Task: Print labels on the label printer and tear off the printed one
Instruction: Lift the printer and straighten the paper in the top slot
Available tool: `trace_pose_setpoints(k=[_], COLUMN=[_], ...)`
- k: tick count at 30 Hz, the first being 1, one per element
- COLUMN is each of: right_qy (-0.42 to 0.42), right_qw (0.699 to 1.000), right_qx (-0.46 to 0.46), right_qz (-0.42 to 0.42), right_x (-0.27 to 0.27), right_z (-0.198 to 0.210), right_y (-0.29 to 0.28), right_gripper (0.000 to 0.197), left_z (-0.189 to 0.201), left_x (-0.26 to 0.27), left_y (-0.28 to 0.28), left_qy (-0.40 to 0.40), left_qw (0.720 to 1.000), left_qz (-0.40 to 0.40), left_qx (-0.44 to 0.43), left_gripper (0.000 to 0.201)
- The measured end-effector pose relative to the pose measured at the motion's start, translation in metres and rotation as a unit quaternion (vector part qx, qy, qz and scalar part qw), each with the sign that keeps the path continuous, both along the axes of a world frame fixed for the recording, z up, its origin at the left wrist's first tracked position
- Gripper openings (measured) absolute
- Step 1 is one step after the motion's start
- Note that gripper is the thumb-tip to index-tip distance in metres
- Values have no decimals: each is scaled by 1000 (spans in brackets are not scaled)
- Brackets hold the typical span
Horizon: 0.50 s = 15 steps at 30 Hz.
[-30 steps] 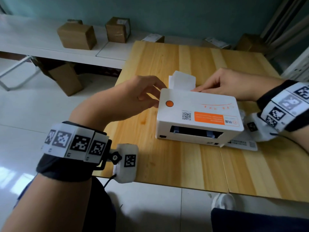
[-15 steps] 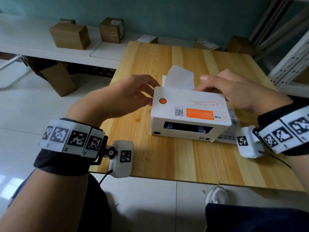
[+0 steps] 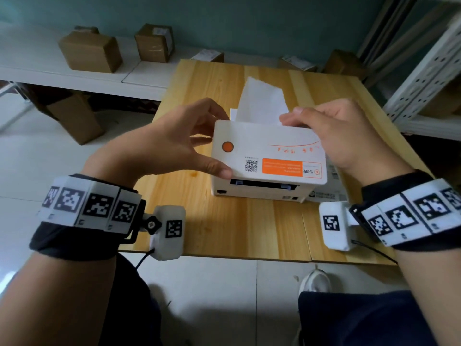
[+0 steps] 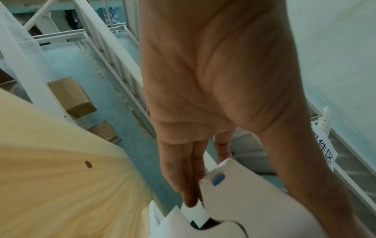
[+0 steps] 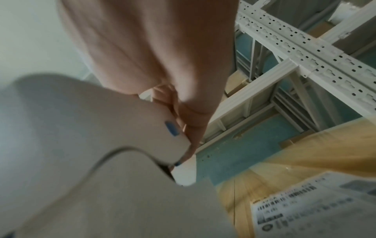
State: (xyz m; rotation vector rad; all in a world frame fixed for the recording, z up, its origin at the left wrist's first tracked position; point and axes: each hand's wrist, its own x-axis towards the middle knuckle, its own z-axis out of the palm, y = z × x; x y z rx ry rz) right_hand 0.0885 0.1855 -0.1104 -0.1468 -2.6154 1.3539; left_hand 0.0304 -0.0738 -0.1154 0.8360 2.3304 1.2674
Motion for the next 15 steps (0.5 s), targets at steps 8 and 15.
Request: trace_pose_setpoints(k=[8, 15], right_qy=[-5, -21], right_qw=[979, 957], right_qx=[-184, -254], right_qz=[-90, -140], right_x=[6, 15], right_z=[-8, -9], right_y=[-3, -15], right_gripper=[20, 27], left_z=[2, 2], left_x=[2, 3], left_y=[1, 2], left_qy=[-16, -16], left_qw=[1000, 1000], left_qz=[5, 8], left_qx=[14, 15], left_gripper=[80, 79])
